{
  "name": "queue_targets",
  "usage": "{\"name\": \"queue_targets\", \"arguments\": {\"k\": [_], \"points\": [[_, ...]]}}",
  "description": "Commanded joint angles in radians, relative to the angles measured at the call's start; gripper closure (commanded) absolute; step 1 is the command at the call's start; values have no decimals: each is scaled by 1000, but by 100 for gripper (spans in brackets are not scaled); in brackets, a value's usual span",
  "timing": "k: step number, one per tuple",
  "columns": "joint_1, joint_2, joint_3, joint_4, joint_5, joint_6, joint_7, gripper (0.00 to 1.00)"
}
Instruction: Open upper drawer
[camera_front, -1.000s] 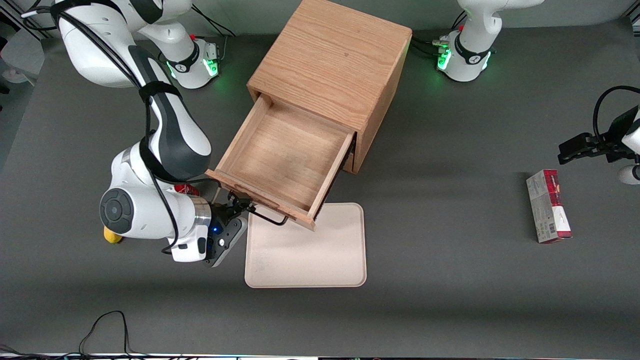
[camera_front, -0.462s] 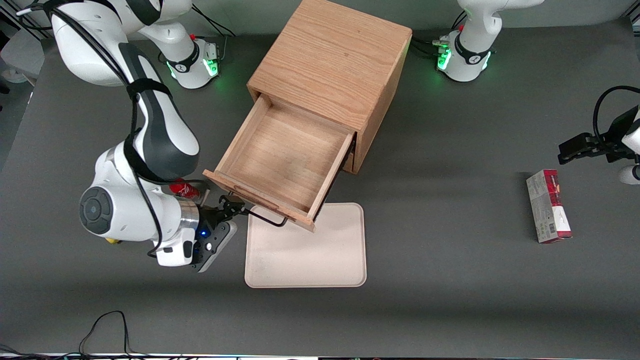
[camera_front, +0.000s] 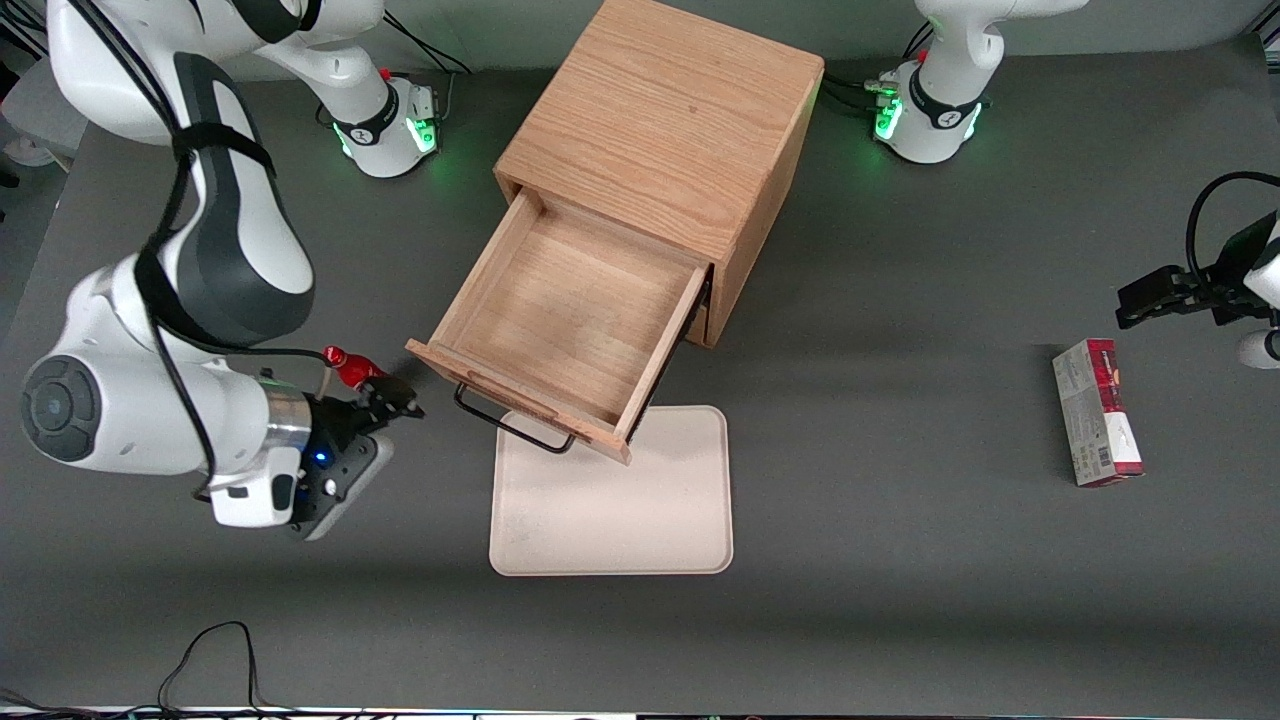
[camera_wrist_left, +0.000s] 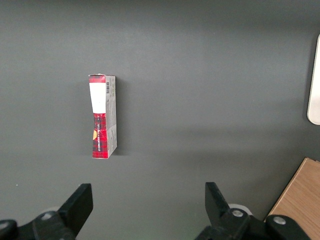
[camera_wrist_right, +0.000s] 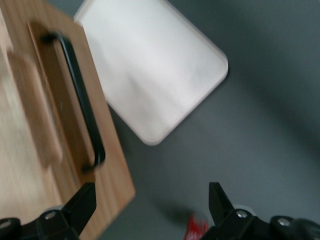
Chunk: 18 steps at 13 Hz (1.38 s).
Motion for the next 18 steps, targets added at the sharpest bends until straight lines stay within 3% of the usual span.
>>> {"name": "queue_targets", "arguments": {"k": [1,4,8,10,13,16,18], "points": [[-4,-188,-75,-217,-18,-5,-8,0],[1,-346,-144,-381,-25,14,4,0],[4,-641,-217,-802,-57,234,51,0],[-2,-634,-270,-780,-69,232,157,0],[-4,-606,-275,-702,-69,151,269,0],[5,-614,-275,-677,-153,126,280,0],[4,-619,-275,-657,-160,123,285,0]]}}
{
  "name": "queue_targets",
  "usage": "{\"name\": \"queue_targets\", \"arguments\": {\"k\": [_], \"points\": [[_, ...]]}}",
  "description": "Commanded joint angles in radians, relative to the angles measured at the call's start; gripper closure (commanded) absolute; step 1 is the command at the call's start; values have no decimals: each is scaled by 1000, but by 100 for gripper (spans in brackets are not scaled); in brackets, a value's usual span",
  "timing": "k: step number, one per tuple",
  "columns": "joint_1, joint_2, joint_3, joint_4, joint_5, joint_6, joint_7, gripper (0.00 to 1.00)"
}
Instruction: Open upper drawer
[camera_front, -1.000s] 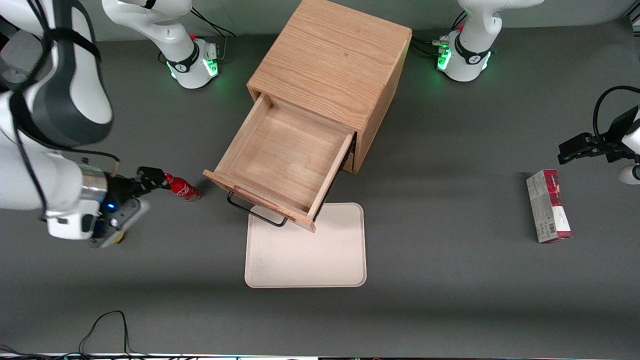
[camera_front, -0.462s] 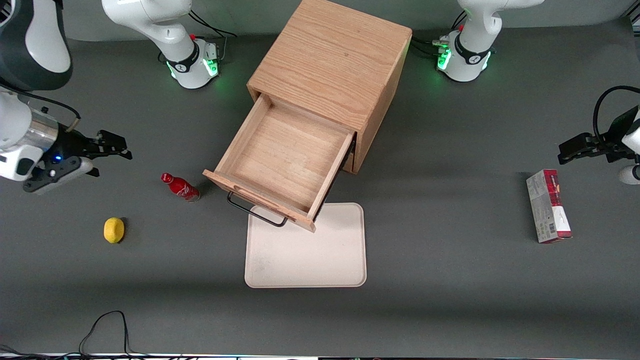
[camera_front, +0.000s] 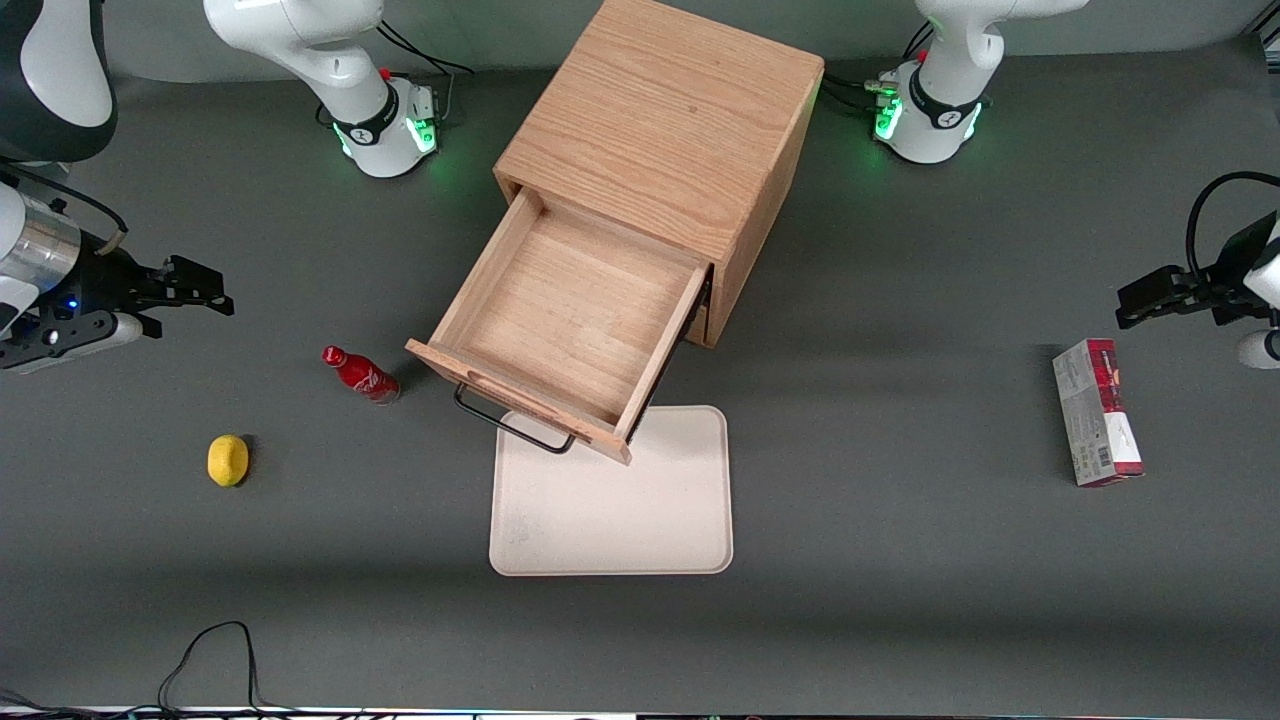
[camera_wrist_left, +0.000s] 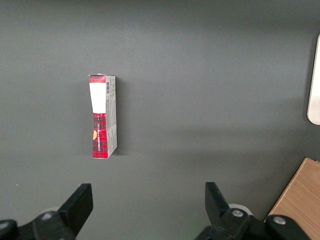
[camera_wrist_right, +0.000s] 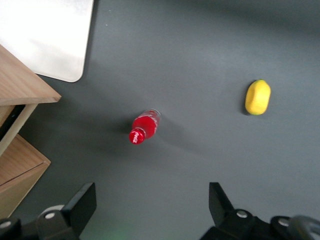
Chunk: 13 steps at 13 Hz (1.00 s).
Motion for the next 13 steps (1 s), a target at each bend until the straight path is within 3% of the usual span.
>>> {"name": "queue_targets", "arguments": {"k": [1,7,13], "points": [[7,-3,1,49,-30,-30,39,0],[1,-138,64,-43,-37,-53,94,0],[-75,-104,142,45,-28,-105,97,0]]}}
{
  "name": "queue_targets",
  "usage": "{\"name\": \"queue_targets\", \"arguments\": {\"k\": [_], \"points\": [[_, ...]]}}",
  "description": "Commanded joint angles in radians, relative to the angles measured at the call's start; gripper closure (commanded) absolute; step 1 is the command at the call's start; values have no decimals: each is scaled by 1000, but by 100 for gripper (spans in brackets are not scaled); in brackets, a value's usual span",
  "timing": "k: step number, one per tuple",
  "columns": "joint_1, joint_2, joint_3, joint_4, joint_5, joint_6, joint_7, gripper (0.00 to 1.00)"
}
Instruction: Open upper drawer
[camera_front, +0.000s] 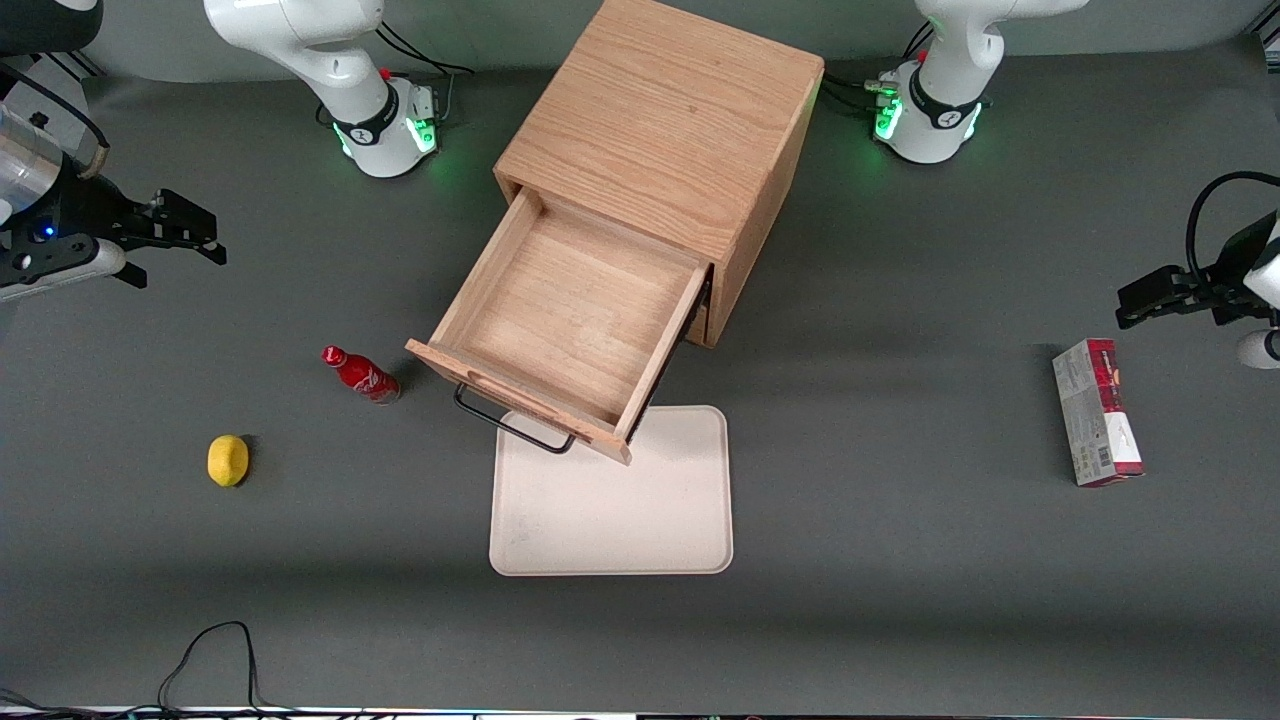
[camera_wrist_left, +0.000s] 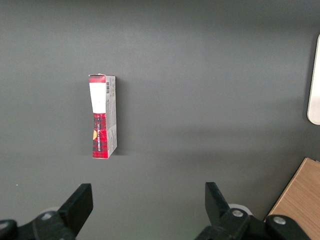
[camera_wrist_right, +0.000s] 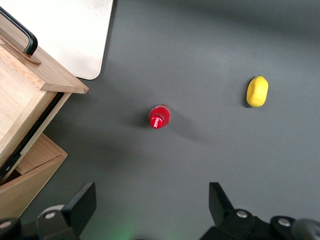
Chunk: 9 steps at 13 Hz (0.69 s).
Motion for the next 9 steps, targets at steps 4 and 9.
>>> {"name": "queue_targets", "arguments": {"k": [4,9], "points": [[-23,101,16,128,-21,-18,20,0],[-45,137,22,157,-18,-18,14,0]]}}
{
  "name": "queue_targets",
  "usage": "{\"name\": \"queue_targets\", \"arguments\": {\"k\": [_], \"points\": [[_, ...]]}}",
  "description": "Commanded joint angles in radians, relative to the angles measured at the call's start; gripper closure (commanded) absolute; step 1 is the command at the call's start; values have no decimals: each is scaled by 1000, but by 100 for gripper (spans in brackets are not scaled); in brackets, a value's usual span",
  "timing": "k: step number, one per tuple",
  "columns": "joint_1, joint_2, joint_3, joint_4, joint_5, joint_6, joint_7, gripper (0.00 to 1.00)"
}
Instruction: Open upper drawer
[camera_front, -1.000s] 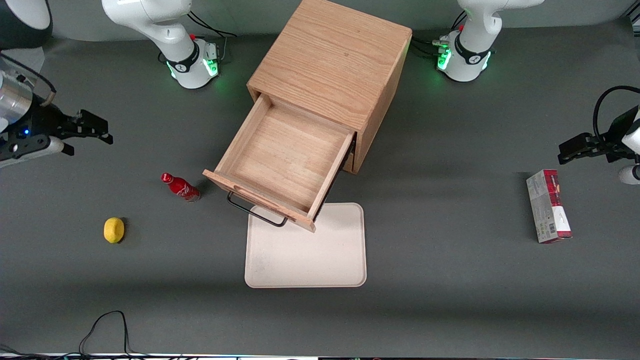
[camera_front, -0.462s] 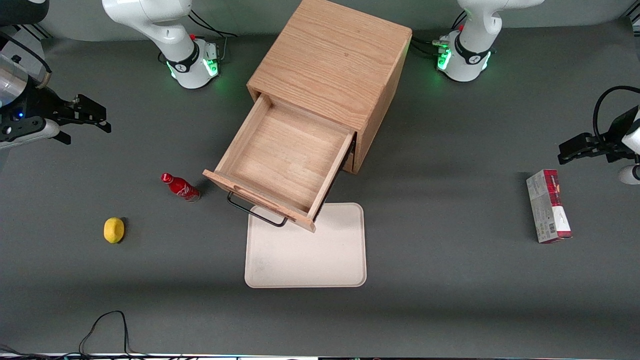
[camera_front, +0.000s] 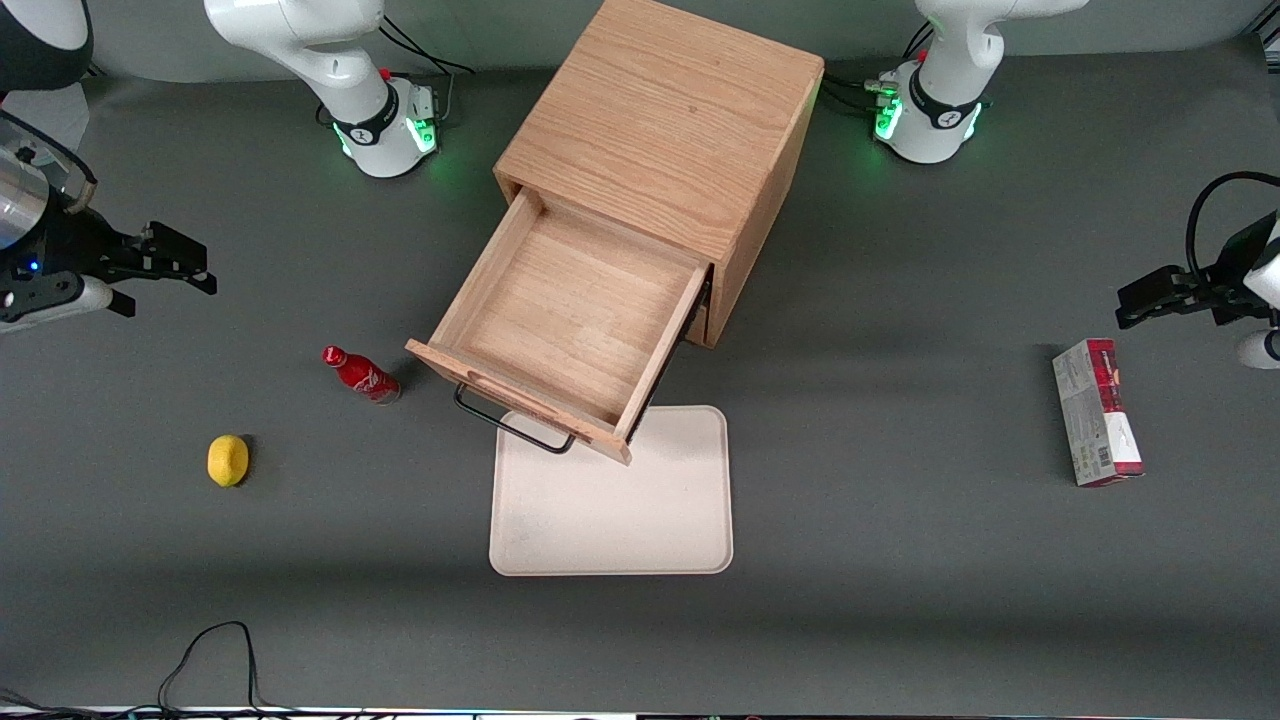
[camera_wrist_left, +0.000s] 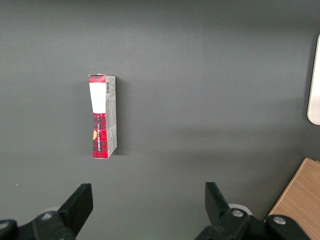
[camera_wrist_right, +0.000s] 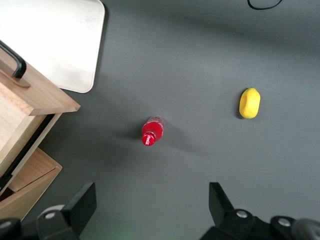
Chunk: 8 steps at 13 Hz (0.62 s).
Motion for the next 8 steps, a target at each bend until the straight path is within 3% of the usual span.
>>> {"name": "queue_targets", "arguments": {"k": [1,8], "points": [[-25,16,17,37,-19,-18,14,0],[-39,21,22,39,-14,-18,9,0]]}}
